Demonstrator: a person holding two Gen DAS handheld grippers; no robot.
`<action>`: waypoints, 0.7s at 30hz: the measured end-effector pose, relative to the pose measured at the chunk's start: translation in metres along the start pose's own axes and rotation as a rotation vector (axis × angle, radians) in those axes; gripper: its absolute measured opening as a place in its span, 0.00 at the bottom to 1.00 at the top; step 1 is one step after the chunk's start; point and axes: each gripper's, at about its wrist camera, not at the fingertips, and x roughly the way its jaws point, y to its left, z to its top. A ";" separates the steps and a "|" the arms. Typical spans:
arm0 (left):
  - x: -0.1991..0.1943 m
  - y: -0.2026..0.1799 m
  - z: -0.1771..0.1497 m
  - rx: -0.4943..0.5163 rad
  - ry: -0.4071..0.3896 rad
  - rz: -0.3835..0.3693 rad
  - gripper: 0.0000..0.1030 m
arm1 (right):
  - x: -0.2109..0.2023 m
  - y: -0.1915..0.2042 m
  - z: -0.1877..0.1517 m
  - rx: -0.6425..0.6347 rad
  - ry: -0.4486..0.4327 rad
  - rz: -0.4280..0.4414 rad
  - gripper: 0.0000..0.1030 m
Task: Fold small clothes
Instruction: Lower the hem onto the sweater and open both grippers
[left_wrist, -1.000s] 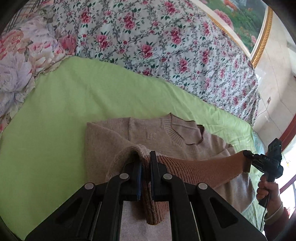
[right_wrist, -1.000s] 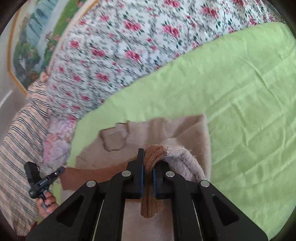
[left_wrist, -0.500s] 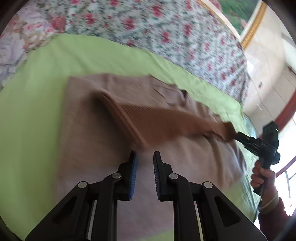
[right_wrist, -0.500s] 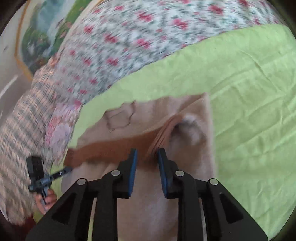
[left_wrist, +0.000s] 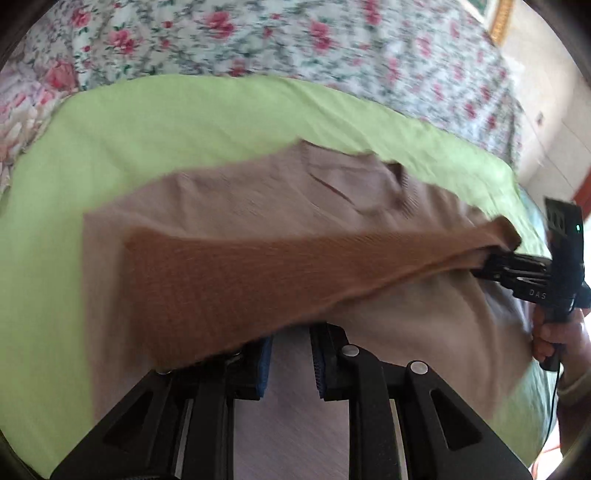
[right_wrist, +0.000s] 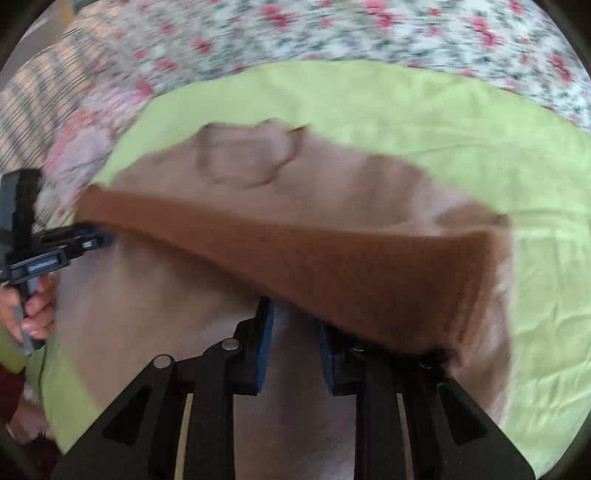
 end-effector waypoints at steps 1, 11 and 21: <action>0.001 0.010 0.008 -0.021 -0.009 0.024 0.19 | -0.002 -0.016 0.007 0.071 -0.029 -0.008 0.24; -0.050 0.054 -0.016 -0.232 -0.107 0.042 0.23 | -0.049 -0.040 -0.028 0.276 -0.133 0.036 0.24; -0.128 -0.007 -0.148 -0.330 -0.123 -0.062 0.35 | -0.099 0.009 -0.120 0.307 -0.171 0.169 0.32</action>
